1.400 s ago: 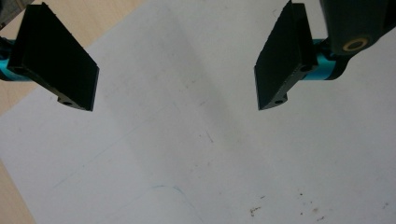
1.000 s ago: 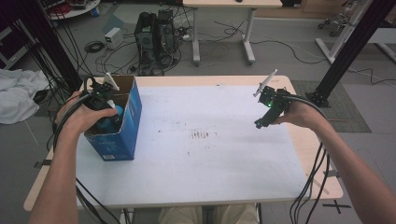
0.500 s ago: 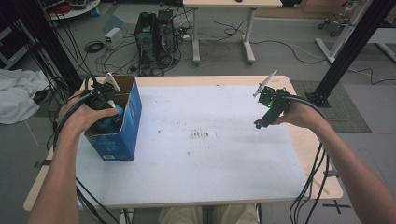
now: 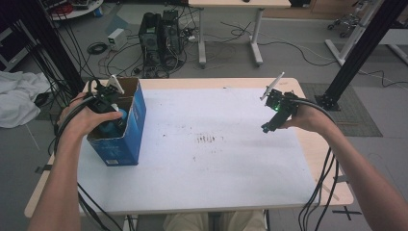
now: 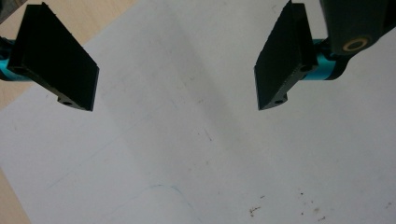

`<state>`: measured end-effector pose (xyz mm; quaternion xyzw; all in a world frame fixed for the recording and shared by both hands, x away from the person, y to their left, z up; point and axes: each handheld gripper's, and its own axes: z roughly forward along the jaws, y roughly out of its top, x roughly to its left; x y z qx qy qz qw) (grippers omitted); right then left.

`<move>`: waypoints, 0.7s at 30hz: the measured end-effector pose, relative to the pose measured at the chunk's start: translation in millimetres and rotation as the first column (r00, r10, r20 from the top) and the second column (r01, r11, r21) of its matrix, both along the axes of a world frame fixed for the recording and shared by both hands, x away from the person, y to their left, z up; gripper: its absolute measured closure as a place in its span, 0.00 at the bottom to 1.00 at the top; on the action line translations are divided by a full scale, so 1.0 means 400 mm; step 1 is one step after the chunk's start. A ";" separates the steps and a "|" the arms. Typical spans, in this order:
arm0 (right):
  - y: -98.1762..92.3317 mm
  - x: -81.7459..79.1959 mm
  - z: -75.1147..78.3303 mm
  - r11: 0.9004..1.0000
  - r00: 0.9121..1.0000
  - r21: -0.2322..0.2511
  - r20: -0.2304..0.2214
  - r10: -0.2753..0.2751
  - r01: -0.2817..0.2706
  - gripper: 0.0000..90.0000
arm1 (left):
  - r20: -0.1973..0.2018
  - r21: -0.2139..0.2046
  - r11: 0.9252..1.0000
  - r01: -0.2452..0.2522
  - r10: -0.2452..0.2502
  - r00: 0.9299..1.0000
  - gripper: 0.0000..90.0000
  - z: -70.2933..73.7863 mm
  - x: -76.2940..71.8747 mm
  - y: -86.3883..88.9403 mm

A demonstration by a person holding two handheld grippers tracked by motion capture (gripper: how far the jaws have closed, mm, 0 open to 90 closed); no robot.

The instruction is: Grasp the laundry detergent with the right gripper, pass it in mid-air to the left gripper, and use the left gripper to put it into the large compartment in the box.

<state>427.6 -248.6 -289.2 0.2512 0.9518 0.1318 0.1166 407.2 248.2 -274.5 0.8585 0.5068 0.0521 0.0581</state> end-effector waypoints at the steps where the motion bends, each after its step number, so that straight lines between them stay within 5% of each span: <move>1: 0.000 0.000 0.000 1.000 1.000 0.000 0.001 0.000 0.000 0.15 | -0.001 0.001 1.000 0.003 -0.003 1.000 0.41 0.000 0.000 -0.001; 21: 0.001 0.000 -0.007 1.000 1.000 -0.004 -0.005 0.001 -0.001 0.15 | -0.017 0.013 1.000 0.015 -0.015 1.000 0.41 0.004 0.003 -0.002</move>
